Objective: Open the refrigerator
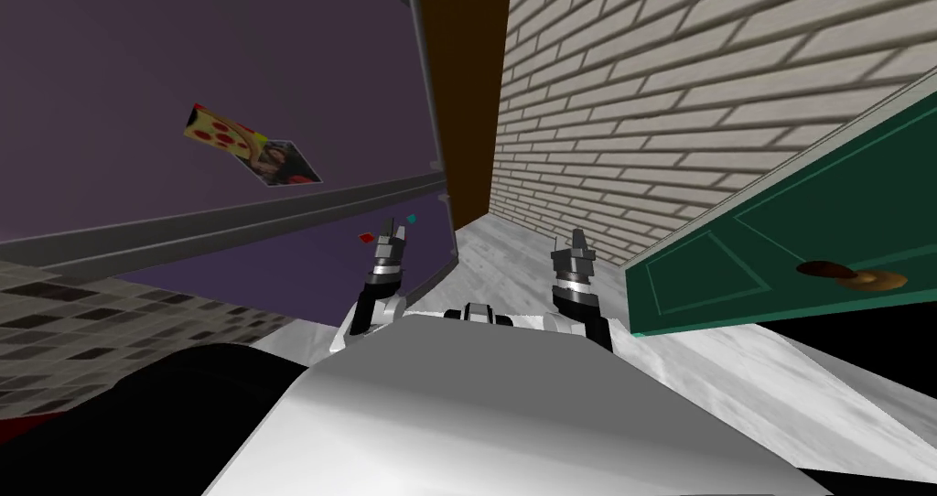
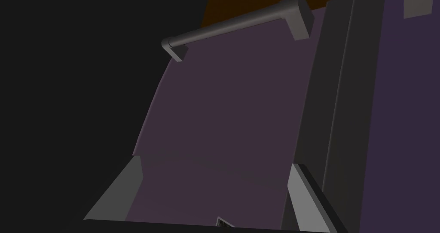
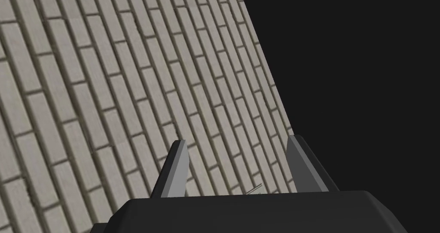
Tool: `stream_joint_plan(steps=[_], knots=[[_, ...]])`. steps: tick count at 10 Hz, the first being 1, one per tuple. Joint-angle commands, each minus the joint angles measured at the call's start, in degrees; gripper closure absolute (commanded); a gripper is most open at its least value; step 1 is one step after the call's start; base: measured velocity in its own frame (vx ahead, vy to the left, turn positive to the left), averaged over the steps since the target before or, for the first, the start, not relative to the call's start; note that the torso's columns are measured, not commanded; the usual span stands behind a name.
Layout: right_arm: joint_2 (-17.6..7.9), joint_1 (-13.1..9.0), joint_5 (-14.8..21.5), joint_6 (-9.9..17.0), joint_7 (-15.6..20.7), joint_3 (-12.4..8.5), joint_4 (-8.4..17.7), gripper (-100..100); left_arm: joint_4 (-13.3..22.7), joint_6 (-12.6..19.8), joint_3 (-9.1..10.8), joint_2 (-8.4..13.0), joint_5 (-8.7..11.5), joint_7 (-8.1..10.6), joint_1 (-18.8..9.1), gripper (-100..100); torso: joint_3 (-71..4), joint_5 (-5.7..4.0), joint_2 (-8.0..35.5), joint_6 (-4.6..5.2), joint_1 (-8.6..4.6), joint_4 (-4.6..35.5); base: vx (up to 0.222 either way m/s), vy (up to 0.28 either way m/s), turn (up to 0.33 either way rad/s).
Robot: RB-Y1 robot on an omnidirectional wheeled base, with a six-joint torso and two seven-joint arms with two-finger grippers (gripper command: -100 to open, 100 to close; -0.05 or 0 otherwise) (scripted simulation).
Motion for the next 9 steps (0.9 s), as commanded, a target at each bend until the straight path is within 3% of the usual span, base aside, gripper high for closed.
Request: stream_joint_plan(steps=[1, 9], knots=[[0.00, 0.00, 0.00, 0.00, 0.00, 0.00, 0.00, 0, 0.28, 3.48, 2.34, 0.53, 3.30, -3.14, -0.07, -100, 0.03, 0.01, 0.05, -0.01, 0.03, 0.01, 0.063, 0.041, -0.227], [0.00, 0.00, 0.00, 0.00, 0.00, 0.00, 0.00, 0, 0.90, 15.61, 11.10, 0.53, 15.17, -13.48, -0.32, -100, 0.05, 0.01, 0.07, 0.00, 0.02, 0.02, 0.073, 0.046, -0.246]])
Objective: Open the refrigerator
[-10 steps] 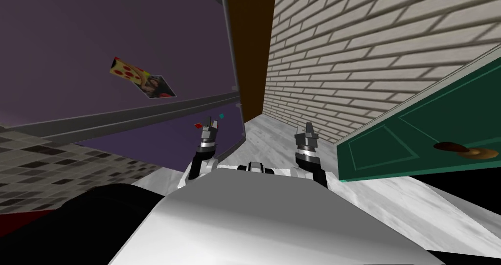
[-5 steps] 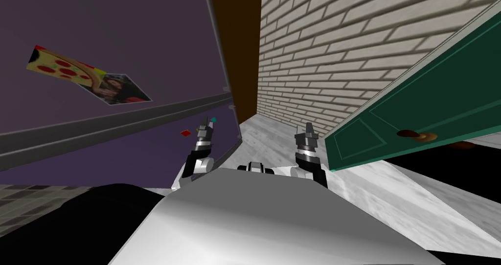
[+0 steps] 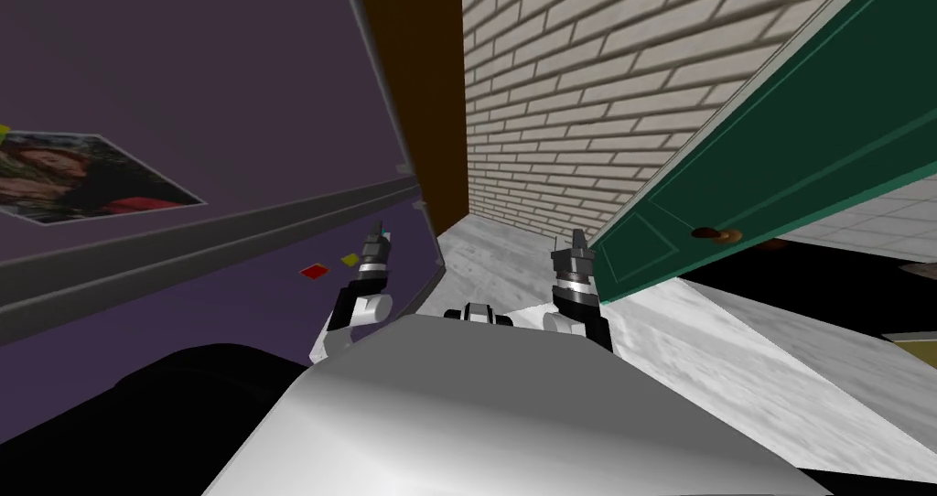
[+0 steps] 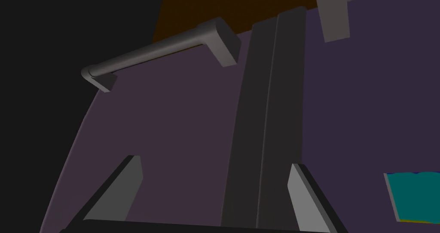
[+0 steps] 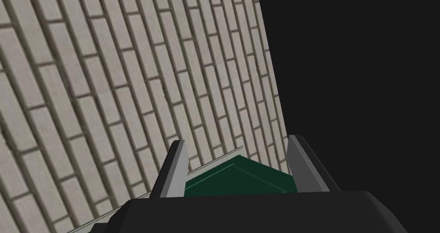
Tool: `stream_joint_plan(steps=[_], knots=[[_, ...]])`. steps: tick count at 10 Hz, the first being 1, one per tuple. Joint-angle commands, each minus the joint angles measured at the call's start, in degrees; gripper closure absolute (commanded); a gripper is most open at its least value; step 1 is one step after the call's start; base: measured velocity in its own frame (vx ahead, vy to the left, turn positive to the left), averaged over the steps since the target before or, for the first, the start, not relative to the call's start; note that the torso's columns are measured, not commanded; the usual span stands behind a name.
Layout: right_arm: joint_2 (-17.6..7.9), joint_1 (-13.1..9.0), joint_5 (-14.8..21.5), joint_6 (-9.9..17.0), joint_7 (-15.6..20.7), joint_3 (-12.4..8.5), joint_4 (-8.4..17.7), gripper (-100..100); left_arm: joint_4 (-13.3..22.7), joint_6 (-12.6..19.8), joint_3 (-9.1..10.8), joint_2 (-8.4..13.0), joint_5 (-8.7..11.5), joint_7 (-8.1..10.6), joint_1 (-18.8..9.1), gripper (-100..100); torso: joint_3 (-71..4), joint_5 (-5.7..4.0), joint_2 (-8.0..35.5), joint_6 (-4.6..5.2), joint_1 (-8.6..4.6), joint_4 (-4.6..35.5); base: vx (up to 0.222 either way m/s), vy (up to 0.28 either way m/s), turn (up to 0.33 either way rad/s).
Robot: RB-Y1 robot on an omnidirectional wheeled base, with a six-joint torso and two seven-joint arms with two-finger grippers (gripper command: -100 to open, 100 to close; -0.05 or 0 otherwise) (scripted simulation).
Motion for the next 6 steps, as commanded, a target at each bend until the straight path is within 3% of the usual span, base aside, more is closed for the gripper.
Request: stream_joint_plan(steps=[1, 4, 5, 6], knots=[[0.00, 0.00, 0.00, 0.00, 0.00, 0.00, 0.00, 0, 0.98, 4.34, 3.15, 0.46, 4.15, -3.65, -0.51, -100, -0.02, 0.00, -0.02, -0.02, 0.00, -0.01, 0.069, 0.063, -0.237], [0.00, 0.01, 0.00, 0.00, 0.00, 0.00, 0.00, 0, 2.05, 9.30, 6.64, 1.39, 8.87, -7.71, -0.81, -100, -0.05, -0.03, -0.07, -0.01, -0.08, -0.02, 0.080, 0.057, -0.282], [0.00, 0.01, 0.00, 0.00, 0.00, 0.00, 0.00, 0, 2.05, 9.42, 6.64, 1.39, 8.87, -7.71, -0.81, -100, -0.01, -0.01, -0.01, -0.02, -0.02, -0.01, 0.036, 0.051, -0.070], [0.00, 0.01, 0.00, 0.00, 0.00, -0.01, 0.00, 0, 2.50, 11.15, 7.81, 1.80, 10.45, -9.05, -0.93, -100, 0.06, -0.02, 0.10, -0.05, -0.06, 0.03, 0.029, 0.039, -0.147]])
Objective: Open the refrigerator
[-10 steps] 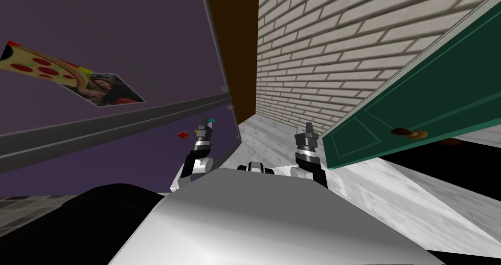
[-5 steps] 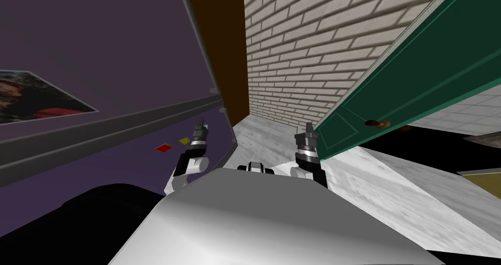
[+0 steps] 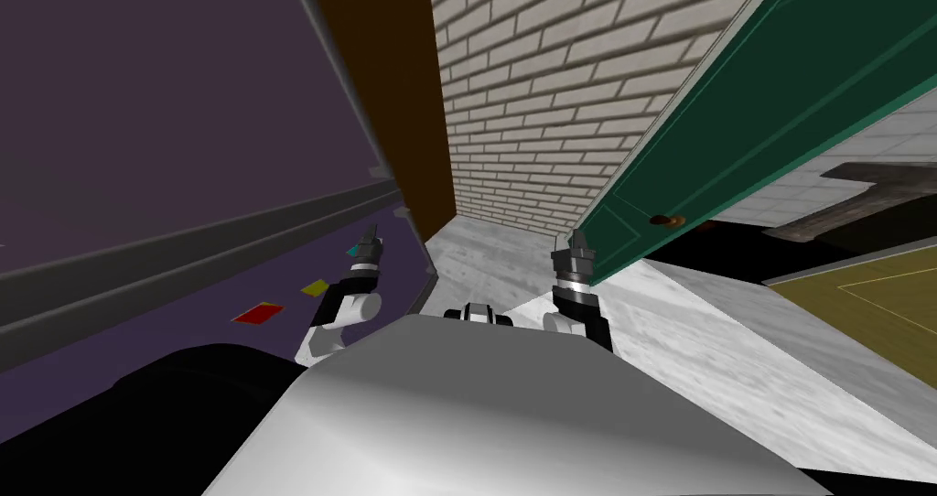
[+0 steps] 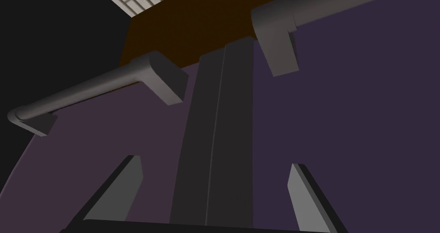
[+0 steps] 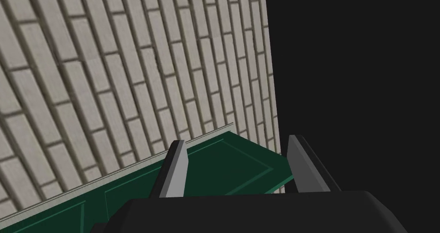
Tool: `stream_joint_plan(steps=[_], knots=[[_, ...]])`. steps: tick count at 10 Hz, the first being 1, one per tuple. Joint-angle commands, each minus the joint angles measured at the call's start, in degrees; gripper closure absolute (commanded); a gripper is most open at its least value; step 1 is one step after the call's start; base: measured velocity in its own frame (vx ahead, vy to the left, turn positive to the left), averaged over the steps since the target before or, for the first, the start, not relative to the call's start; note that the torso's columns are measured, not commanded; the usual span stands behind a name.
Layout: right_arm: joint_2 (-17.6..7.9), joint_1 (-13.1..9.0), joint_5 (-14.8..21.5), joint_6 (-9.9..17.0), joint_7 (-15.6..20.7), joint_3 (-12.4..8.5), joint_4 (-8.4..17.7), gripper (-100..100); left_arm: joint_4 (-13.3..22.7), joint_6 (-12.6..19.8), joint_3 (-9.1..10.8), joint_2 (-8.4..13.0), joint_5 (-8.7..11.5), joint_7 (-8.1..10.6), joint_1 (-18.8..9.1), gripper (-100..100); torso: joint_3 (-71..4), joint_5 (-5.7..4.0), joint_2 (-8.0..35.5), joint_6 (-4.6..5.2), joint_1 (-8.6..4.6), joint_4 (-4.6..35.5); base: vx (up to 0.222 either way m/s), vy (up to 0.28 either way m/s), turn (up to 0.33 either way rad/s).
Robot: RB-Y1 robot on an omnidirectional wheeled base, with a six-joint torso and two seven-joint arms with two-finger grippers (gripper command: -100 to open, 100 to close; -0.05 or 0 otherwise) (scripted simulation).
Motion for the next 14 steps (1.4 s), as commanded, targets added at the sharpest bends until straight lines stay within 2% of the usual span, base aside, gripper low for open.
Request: stream_joint_plan(steps=[1, 3, 4, 10, 14], knots=[[0.00, -0.01, 0.00, 0.00, 0.00, 0.01, 0.00, 0, 0.83, 4.07, 2.56, 0.78, 3.40, -3.00, -0.29, -100, 0.01, -0.01, -0.01, 0.05, -0.03, 0.00, 0.038, 0.050, -0.291], [0.00, -0.01, 0.00, 0.00, 0.00, 0.00, 0.00, 0, 1.82, 7.12, 4.86, 1.77, 6.49, -5.63, -0.56, -100, -0.10, 0.02, -0.16, 0.03, 0.08, -0.05, 0.053, 0.064, -0.263], [0.00, 0.00, 0.00, 0.00, 0.00, 0.00, 0.00, 0, 1.82, 7.50, 4.86, 1.77, 6.49, -5.63, -0.56, -100, -0.13, 0.02, -0.22, 0.04, 0.08, -0.06, 0.048, 0.056, -0.089], [0.00, 0.00, 0.00, 0.00, 0.00, 0.00, 0.00, 0, 4.28, 16.52, 10.92, 5.28, 14.65, -12.58, -1.25, -100, -0.09, 0.02, -0.15, 0.05, 0.08, -0.04, 0.046, 0.060, -0.219], [0.00, 0.00, 0.00, 0.00, 0.00, 0.00, 0.00, 0, 5.13, 20.62, 13.73, 7.44, 18.42, -15.81, -1.50, -100, -0.11, 0.02, -0.19, 0.10, 0.06, -0.06, 0.029, 0.046, -0.153]])
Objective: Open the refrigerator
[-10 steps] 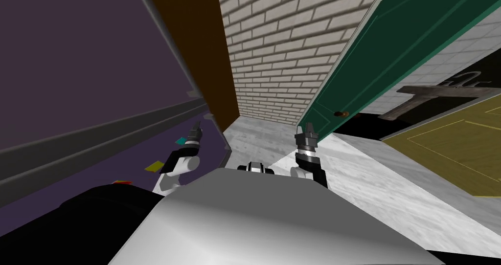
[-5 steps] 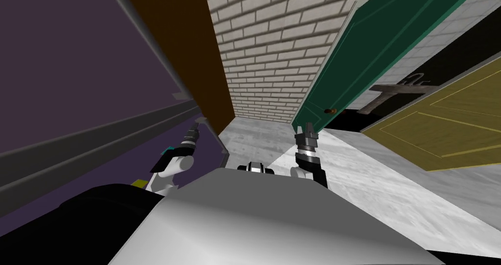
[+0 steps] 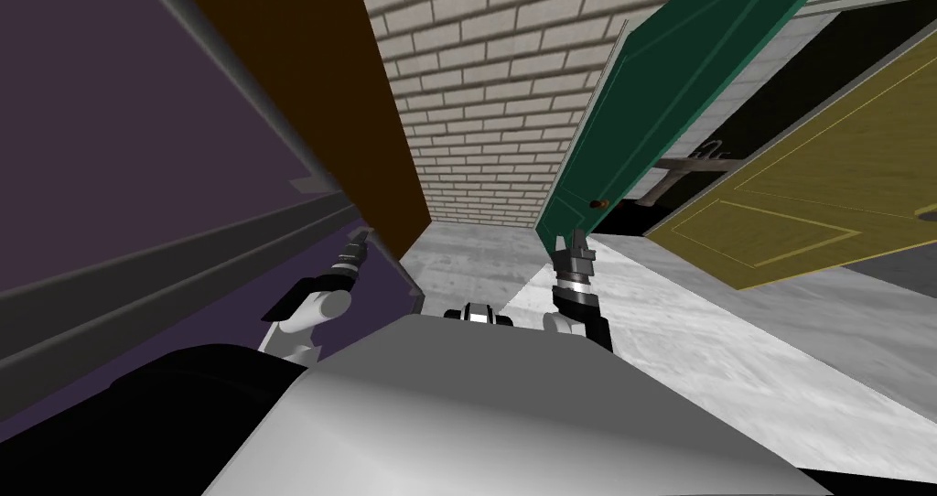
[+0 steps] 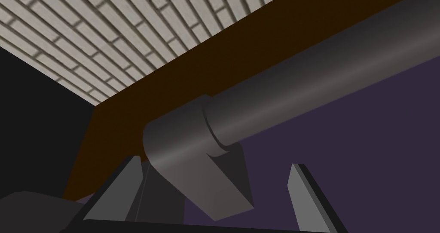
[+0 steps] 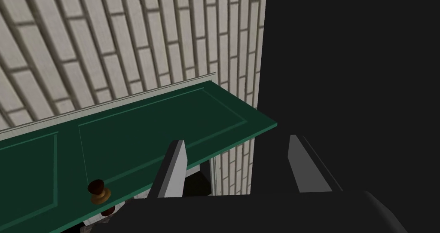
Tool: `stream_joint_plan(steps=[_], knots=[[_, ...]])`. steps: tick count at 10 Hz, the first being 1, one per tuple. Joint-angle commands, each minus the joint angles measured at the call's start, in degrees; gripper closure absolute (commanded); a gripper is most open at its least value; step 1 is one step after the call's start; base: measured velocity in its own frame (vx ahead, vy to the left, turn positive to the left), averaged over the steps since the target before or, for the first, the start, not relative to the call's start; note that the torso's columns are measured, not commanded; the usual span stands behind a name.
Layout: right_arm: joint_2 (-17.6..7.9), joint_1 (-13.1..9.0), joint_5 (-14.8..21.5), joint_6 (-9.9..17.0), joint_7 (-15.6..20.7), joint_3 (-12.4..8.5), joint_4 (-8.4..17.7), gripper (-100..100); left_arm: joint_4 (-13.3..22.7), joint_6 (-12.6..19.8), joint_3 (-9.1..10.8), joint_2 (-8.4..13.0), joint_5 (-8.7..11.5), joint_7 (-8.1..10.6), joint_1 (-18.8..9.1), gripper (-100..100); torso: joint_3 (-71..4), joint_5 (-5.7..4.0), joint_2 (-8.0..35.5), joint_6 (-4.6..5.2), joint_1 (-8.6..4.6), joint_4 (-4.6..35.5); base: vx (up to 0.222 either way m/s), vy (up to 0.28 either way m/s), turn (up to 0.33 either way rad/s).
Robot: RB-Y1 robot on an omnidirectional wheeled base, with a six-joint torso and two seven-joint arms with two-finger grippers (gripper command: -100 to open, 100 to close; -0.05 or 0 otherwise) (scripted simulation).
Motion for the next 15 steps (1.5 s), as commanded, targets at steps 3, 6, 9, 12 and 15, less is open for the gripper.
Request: stream_joint_plan(steps=[3, 6, 9, 12, 15], knots=[[0.00, 0.01, 0.00, 0.00, 0.00, 0.00, 0.00, 0, 0.44, 3.05, 2.09, 1.71, 2.66, -2.38, -0.21, -100, -0.08, 0.04, -0.12, -0.03, 0.07, -0.04, 0.017, 0.036, -0.134], [0.00, 0.02, 0.00, 0.00, 0.00, -0.01, 0.00, 0, -0.11, 3.81, 2.75, 1.96, 2.99, -2.35, -0.23, 100, -0.06, 0.01, -0.06, -0.06, 0.00, -0.03, 0.062, 0.019, 0.009], [0.03, -0.03, 0.00, 0.00, 0.00, 0.03, 0.00, 0, -2.41, 4.50, 1.12, 1.94, 8.95, -7.67, 0.87, 100, 0.27, 0.20, 0.27, 0.12, -0.31, -0.06, -0.159, -0.156, -0.131], [0.04, -0.04, 0.00, 0.01, 0.00, 0.04, 0.00, 0, -3.84, 5.03, 0.02, 1.91, 13.08, -11.44, 1.64, 100, 0.27, 0.10, 0.37, -0.32, 0.00, 0.08, -0.223, -0.266, -0.120], [0.02, -0.02, 0.00, 0.00, 0.00, 0.01, 0.00, 0, -5.28, 5.56, -1.09, 1.88, 17.11, -15.07, 2.41, 100, 0.07, 0.18, 0.05, -0.12, 0.32, -0.07, -0.120, -0.152, -0.083]])
